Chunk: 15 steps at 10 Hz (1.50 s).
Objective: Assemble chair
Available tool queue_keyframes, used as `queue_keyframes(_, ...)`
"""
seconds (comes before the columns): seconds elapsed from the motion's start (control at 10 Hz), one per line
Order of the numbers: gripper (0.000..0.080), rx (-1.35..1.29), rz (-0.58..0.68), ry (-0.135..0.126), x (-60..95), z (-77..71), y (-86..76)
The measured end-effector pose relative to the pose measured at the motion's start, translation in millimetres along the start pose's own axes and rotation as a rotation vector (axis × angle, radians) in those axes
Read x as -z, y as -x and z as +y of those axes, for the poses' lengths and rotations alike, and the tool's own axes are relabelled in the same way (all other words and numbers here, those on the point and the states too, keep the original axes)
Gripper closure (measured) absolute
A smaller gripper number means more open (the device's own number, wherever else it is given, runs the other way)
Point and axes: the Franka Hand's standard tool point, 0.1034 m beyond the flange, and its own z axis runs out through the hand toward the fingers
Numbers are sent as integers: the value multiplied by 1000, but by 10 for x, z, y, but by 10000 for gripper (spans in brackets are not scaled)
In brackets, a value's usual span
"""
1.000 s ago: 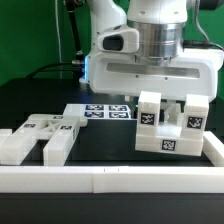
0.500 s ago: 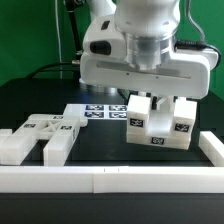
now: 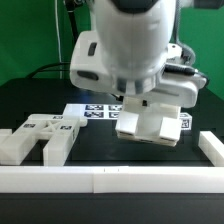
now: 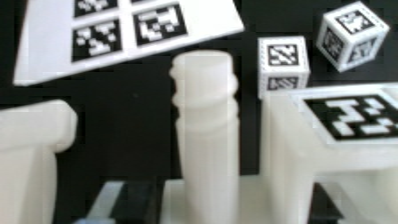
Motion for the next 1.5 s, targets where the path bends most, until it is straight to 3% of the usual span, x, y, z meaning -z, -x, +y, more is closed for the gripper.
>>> queue_keyframes(0.3, 443, -15, -96, 18, -75, 74, -26)
queue_keyframes(0.5, 202, -16, -93, 17, -72, 79, -33)
queue_keyframes(0.6, 161, -17, -95, 18, -86, 89, -46)
queue_keyframes(0.9, 151, -9, -68, 28, -83, 137, -133)
queue_keyframes(1.5, 150, -19, -64, -4, 54, 346, -194)
